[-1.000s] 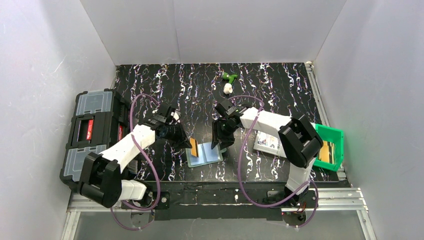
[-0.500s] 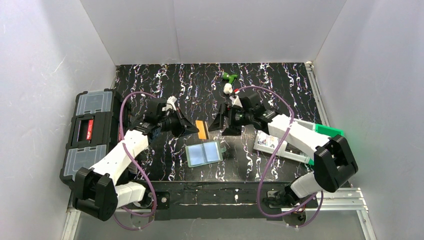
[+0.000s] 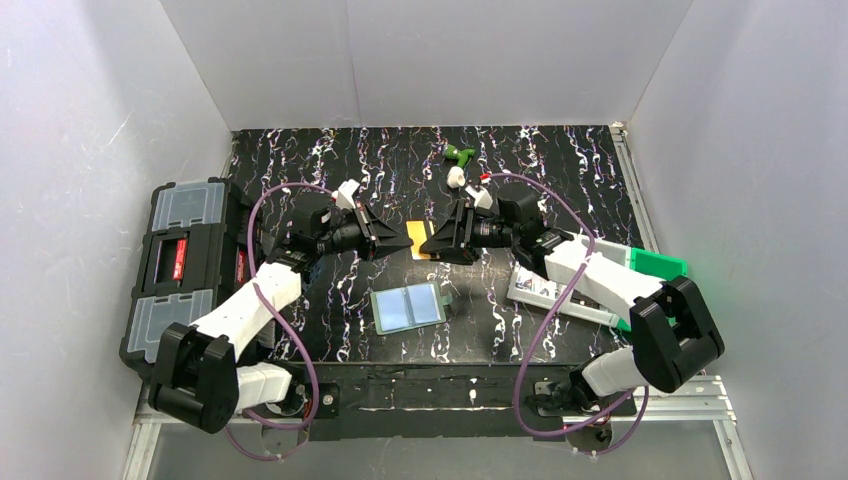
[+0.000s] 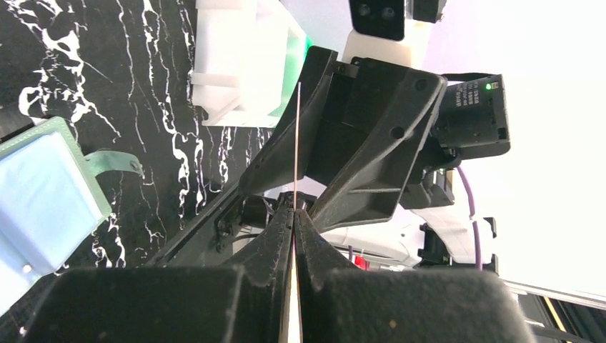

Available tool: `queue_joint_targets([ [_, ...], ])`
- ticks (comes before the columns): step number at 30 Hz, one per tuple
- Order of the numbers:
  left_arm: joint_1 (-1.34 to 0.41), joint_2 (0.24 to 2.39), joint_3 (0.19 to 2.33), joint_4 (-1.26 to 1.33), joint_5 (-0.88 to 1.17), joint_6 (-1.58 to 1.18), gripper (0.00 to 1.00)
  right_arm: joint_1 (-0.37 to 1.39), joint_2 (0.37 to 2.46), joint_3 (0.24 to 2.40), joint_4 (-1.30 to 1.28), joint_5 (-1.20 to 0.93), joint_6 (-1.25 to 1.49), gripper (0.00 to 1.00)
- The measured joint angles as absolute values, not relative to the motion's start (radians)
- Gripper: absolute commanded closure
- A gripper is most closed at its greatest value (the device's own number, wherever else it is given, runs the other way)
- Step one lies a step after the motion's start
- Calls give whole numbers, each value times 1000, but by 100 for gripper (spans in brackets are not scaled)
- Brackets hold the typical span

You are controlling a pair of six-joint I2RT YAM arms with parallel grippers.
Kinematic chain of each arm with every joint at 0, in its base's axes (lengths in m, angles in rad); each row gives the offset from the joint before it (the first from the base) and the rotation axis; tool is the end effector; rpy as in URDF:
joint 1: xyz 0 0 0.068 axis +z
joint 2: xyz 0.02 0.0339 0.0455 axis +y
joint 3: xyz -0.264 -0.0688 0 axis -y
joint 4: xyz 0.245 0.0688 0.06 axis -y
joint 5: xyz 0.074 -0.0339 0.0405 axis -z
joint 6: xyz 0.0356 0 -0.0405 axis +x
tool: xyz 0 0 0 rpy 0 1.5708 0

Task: Take the credit cards out of the card holder
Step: Place the credit card in the storage box.

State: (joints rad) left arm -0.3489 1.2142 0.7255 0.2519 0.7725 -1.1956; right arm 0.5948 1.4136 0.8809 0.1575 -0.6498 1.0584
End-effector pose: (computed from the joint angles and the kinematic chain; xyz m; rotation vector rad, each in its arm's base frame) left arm 0.2443 -0.1153 0.2755 -0.2413 2.1180 -1.7068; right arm 0.2492 0.1946 0.2640 0.0145 2.2869 1.6252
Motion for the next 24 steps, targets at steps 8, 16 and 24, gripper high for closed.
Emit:
queue_joint_targets([
  [8, -348, 1223, 724, 272, 802, -1202, 99, 583, 1408, 860, 250, -686, 1132, 97],
  [16, -347, 1223, 762, 107, 798, -1091, 41, 583, 1374, 862, 180, -654, 1080, 99],
  [24, -347, 1222, 897, -211, 692, -916, 4, 583, 1325, 987, -234, -427, 901, 99],
])
